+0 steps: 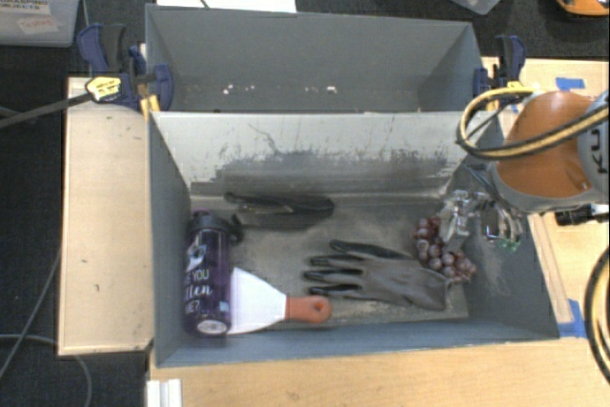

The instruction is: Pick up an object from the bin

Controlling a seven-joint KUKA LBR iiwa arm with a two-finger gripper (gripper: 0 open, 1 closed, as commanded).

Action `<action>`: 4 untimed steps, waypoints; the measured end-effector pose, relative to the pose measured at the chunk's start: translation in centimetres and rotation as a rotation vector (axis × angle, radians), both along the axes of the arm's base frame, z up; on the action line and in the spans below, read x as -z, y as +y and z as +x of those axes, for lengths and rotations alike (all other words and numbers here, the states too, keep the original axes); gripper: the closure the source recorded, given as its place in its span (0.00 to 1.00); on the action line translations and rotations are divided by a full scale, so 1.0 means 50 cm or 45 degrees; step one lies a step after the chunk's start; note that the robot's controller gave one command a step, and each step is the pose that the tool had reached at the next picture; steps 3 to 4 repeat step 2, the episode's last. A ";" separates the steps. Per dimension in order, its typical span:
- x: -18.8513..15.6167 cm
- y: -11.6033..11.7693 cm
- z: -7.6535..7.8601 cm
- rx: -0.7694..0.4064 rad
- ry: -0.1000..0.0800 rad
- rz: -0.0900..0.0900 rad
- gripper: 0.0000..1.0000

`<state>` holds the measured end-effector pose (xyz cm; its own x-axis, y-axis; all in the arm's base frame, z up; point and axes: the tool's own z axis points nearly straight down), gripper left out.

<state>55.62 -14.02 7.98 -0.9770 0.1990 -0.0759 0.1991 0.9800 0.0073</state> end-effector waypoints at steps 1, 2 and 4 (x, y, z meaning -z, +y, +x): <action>0.003 -0.002 0.003 -0.004 -0.001 -0.001 1.00; 0.015 -0.008 0.024 -0.357 -0.011 -0.032 1.00; 0.015 -0.008 0.024 -0.357 -0.011 -0.032 1.00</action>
Offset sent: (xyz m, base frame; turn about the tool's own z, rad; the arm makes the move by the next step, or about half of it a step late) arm 0.0093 -0.0037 -0.0098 -0.2823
